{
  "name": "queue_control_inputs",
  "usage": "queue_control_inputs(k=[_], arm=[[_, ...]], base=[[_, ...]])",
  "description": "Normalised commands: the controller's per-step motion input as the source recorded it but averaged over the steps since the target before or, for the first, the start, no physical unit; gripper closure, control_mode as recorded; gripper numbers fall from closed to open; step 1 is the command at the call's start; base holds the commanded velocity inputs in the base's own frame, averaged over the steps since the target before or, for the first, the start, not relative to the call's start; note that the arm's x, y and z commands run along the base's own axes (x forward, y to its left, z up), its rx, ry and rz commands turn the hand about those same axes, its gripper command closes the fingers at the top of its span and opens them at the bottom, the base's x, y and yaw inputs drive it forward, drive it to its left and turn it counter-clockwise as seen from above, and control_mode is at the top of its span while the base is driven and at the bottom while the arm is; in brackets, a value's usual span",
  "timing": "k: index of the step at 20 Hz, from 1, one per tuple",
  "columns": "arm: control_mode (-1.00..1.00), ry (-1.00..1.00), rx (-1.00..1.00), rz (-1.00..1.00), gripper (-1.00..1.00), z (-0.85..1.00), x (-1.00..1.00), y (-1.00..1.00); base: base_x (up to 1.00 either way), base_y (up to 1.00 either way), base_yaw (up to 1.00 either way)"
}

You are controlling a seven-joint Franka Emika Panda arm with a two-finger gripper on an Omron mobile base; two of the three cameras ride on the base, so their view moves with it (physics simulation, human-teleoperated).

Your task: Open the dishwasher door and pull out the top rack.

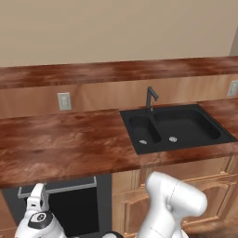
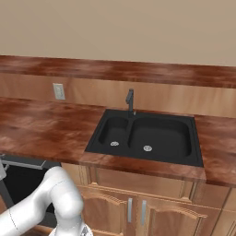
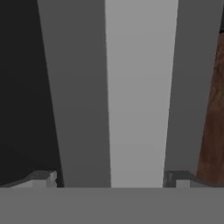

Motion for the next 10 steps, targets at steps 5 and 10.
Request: queue_control_inputs(k=[5,10], arm=[[-1.00,0.00,0.03,0.00,1.00,-0.12,0.00,0.00],[-1.00,0.00,0.00,0.00,1.00,-0.10,-0.23,0.01]], base=[[0.00,0.00,0.00],[0.00,0.00,0.00]])
